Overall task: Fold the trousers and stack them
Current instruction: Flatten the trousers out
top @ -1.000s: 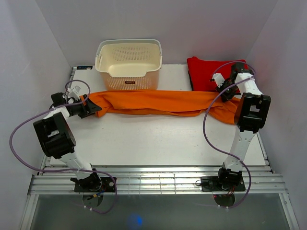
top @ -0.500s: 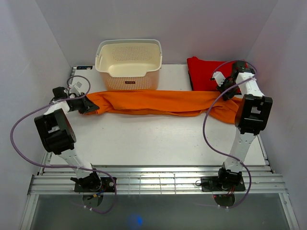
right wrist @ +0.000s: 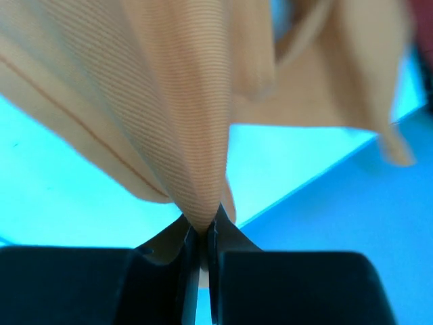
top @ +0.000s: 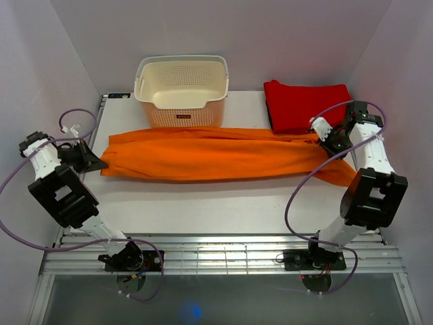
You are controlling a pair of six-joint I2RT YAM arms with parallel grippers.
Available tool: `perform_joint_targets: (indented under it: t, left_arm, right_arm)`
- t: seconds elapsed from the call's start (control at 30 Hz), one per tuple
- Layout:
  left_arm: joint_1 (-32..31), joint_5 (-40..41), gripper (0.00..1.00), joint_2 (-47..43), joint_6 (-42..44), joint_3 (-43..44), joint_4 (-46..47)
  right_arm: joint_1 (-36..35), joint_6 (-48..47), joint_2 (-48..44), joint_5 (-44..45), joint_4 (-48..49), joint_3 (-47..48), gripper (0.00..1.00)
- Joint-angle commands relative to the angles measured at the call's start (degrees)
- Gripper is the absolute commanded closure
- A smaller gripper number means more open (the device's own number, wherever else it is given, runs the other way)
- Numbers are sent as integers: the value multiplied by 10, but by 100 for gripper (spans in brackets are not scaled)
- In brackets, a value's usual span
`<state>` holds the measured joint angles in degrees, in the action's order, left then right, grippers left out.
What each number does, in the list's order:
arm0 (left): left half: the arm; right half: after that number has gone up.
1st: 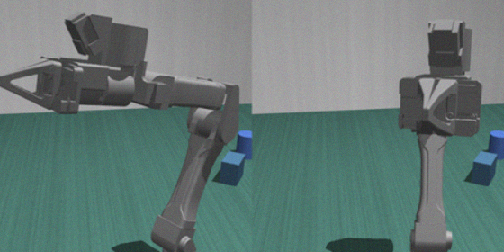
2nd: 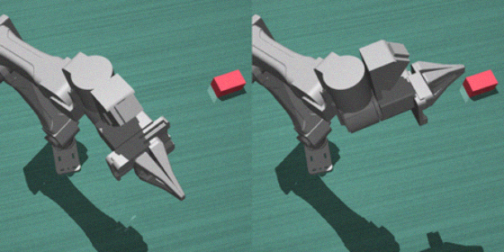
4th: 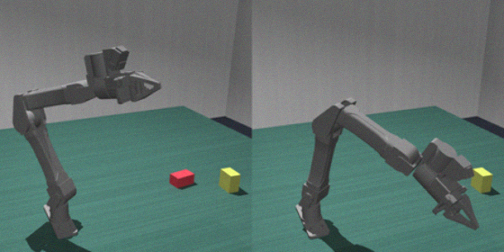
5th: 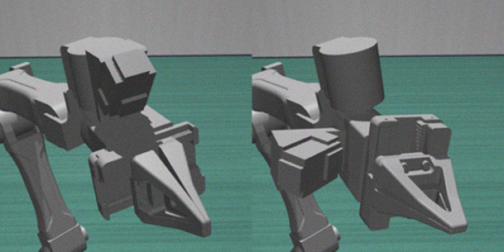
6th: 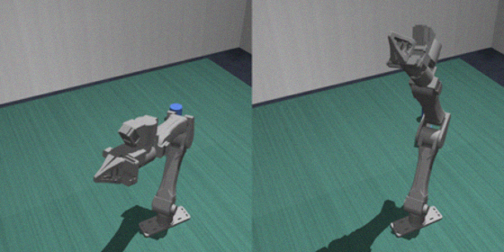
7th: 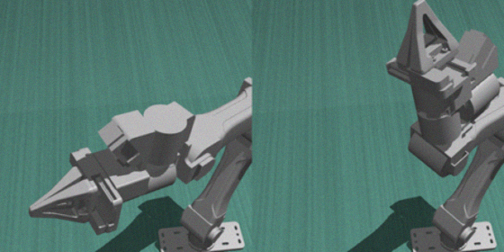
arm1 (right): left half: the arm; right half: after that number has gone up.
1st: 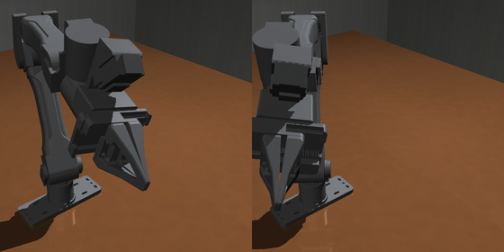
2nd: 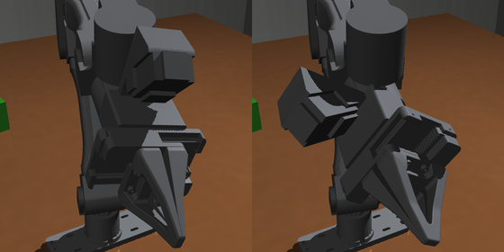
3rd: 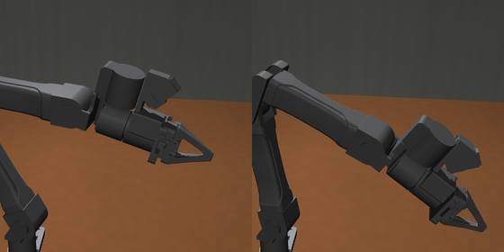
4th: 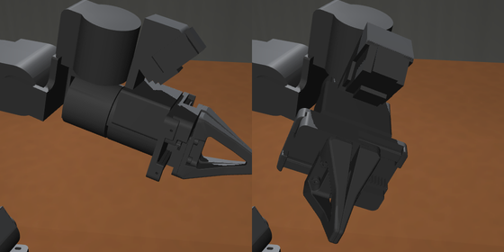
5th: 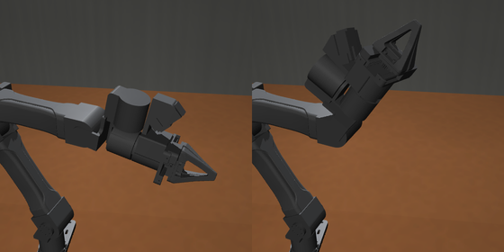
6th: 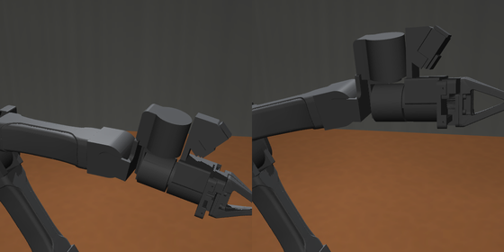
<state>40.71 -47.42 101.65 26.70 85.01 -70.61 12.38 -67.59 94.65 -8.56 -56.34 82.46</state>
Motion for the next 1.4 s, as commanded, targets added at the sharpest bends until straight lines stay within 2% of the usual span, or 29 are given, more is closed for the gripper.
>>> perform_joint_targets:
  t: [0.0, 0.07, 0.17, 0.27, 0.3, 0.43, 0.5, 0.67, 0.77, 0.83, 0.87, 1.0, 1.1, 1.23, 1.37]
  left_arm:
    - [31, 79, 100, -80, 120, -55, -98]
    - [37, 115, 100, -104, 157, -92, -97]
    - [59, 174, 100, -112, 201, -154, -95]
    - [88, 231, 100, -107, 221, -187, -64]
    - [109, 249, 100, -97, 223, -188, -41]
    - [148, 240, 100, -56, 209, -160, -4]
    - [151, 239, 100, -33, 197, -154, 7]
    - [151, 249, 100, 7, 180, -157, 40]
    - [151, 246, 98, 21, 179, -158, 60]
    - [151, 228, 78, 22, 186, -158, 53]
    - [151, 220, 60, 17, 190, -158, 50]
    - [151, 171, 38, -34, 229, -161, 33]
    - [150, 126, 30, -79, 253, -150, 27]
    - [148, 87, 28, -105, 258, -97, 22]
    - [121, 70, 16, -132, 258, -78, 39]
  right_arm:
    - [7, -83, -55, 57, -29, -88, 92]
    - [8, -89, -75, 63, -20, -142, 92]
    - [6, -86, -76, 56, -19, -173, 91]
    - [3, -84, -70, 51, -54, -187, 79]
    - [3, -85, -74, 50, -51, -201, 59]
    - [7, -76, -95, 47, -40, -205, 19]
    - [18, -75, -97, 38, -53, -191, 5]
    - [109, -89, -58, -14, -115, -88, 6]
    - [155, -67, 13, -50, -170, -3, 16]
    - [172, -44, 39, -62, -185, 16, 18]
    - [174, -40, 42, -63, -181, 16, 19]
    - [172, -26, 38, -72, -152, 0, 27]
    - [155, 2, 37, -84, -128, 3, 34]
    - [118, 51, 40, -107, -85, 24, 41]
    - [85, 97, 43, -101, -10, 33, 46]
